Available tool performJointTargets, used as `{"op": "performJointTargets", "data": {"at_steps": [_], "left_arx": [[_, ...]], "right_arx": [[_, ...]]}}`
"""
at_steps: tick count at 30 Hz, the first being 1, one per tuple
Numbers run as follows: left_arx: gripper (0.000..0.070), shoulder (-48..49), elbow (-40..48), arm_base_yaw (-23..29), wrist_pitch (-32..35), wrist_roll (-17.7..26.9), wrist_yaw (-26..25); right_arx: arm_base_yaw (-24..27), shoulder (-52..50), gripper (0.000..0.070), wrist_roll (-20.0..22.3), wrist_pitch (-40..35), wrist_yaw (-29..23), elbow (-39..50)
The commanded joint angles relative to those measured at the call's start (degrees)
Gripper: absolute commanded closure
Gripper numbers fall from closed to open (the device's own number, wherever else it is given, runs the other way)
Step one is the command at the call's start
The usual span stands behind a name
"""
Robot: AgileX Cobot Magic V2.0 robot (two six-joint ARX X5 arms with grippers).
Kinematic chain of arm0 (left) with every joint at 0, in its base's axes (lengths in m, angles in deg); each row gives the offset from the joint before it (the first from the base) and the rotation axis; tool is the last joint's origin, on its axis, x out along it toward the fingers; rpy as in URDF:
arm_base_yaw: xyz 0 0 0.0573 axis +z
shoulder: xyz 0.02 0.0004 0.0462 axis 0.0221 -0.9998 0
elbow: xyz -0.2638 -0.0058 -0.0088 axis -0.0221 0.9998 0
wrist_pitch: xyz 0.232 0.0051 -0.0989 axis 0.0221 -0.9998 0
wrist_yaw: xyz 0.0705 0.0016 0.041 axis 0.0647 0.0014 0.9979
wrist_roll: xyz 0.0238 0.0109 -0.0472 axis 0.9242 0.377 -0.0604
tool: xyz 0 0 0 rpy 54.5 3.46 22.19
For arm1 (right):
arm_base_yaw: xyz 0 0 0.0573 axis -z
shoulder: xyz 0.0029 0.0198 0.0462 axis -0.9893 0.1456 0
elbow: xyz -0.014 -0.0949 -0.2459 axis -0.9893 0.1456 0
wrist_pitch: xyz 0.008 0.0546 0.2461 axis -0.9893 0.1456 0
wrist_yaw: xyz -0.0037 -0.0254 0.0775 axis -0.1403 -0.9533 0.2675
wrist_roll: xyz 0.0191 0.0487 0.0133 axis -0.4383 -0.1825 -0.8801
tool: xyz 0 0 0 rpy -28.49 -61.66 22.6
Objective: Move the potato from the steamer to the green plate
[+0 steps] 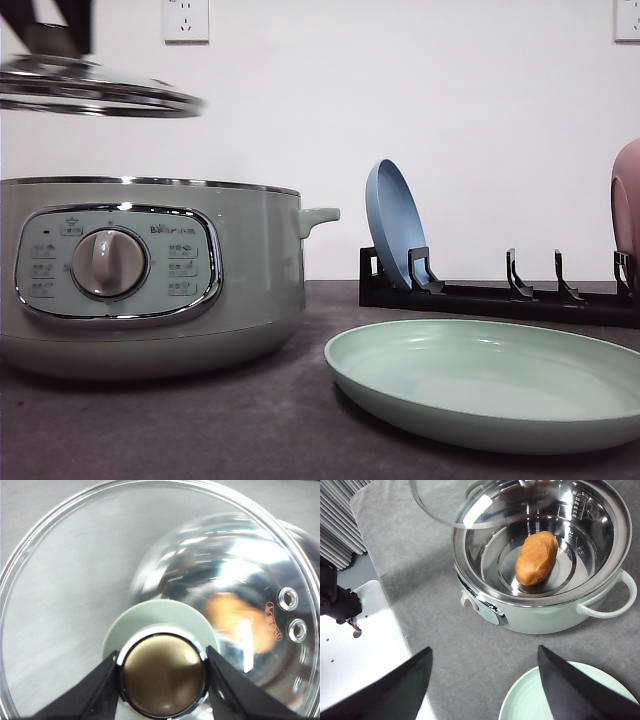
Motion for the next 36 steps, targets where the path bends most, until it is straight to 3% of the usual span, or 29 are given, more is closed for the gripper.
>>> {"op": "performJointTargets", "data": {"at_steps": [1,10,22,26,30,36], "left_arx": [[0.0697,1.32,-2.51,1.61,1.01,-0.20,0.77],[0.0697,2.16,-2.51,10.91,0.49,-0.09,0.77],[0.0697,2.13,-2.51,13.55,0.92,0.09,0.77],[0.0697,2.13,-2.51,13.55,1.02,0.15,0.77],[0.0697,2.13,-2.51,13.67,1.00,0.17,0.77],[0.0697,2.13,-2.51,14.84,0.98,0.14,0.75]], "right_arx": [[-0.35,0.59,0.0284,0.44,-0.37,-0.15,-0.90],[-0.35,0.62,0.0284,-0.12,-0.45,-0.20,-0.90],[-0.42,4.97,0.0272,-3.25,-4.44,-1.40,-1.70],[-0.42,10.31,0.0268,-3.25,-4.31,-1.40,-6.34],[-0.62,17.21,0.0213,-3.22,-3.53,-1.38,-13.96],[-1.75,28.59,0.0211,-3.19,-3.36,-1.59,-25.08]]}}
